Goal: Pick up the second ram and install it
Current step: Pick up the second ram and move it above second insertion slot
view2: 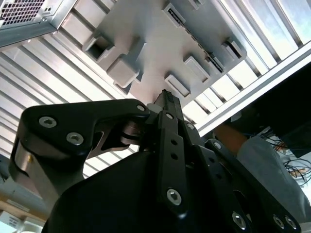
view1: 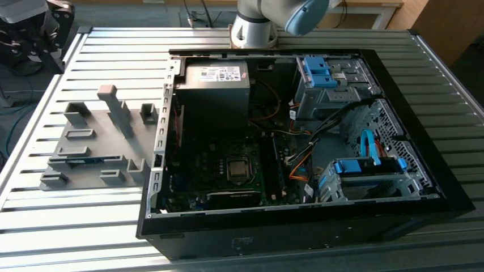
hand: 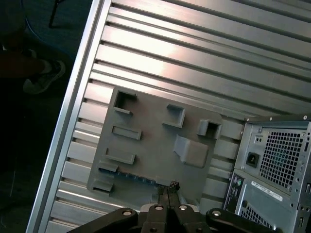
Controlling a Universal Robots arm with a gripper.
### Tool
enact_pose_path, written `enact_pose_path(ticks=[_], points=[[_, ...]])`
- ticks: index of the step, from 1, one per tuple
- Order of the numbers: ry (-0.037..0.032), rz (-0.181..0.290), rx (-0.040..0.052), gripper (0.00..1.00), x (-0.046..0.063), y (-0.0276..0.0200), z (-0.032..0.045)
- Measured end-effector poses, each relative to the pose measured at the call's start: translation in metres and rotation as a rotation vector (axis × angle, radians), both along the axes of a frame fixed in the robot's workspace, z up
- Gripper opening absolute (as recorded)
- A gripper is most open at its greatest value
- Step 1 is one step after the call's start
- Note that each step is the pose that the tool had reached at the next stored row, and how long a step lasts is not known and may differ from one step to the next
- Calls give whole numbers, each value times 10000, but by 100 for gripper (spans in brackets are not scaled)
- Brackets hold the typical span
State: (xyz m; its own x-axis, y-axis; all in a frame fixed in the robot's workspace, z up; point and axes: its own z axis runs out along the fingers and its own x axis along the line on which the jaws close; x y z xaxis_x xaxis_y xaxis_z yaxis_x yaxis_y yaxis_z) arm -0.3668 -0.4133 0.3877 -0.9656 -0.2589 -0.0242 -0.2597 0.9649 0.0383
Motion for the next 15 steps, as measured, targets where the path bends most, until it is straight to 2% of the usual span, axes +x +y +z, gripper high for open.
enact_pose_path(ticks=[15], points=[[0,1668,0,11,-13,-12,-8]])
